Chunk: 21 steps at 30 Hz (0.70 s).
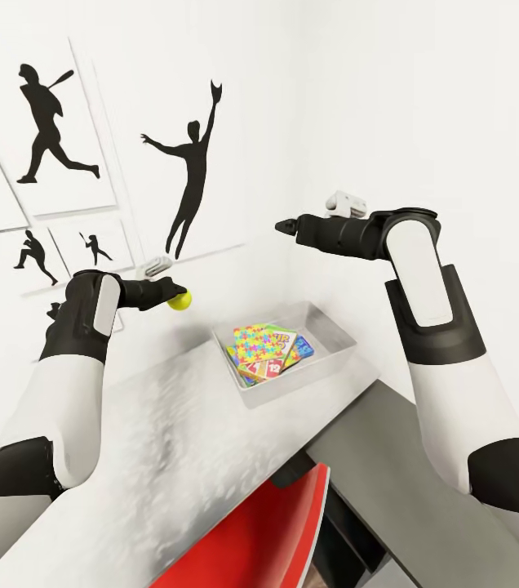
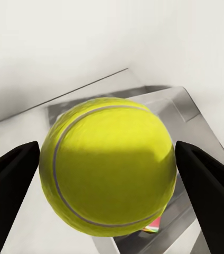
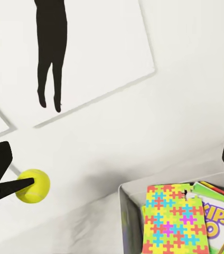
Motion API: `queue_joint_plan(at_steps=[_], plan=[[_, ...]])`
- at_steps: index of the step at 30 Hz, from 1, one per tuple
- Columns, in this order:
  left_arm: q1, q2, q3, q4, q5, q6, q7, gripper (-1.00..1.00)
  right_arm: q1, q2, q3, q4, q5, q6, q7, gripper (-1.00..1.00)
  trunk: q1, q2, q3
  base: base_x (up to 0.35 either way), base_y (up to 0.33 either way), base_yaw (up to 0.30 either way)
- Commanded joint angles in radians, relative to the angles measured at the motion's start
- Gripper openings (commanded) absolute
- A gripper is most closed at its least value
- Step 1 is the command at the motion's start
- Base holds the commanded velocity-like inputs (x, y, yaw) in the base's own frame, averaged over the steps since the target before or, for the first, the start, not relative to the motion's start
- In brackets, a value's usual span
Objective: Put all the toys in the child's room - the three board games (two on the bed and one on the table), the two jigsaw puzzles on the table, and the tennis ball on the table - inside the toy box on the table in the child's room.
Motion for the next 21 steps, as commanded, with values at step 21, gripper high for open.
queue_joint_plan(at_steps=[21], plan=[[0.0,0.0,0.002,0.001,0.004,0.005,-0.001,-1.0,0.006,0.03,-0.003,0.006,-0.006,-0.001,-0.02,1.0,0.001,-0.002,0.004,0.0,0.026,-0.057]])
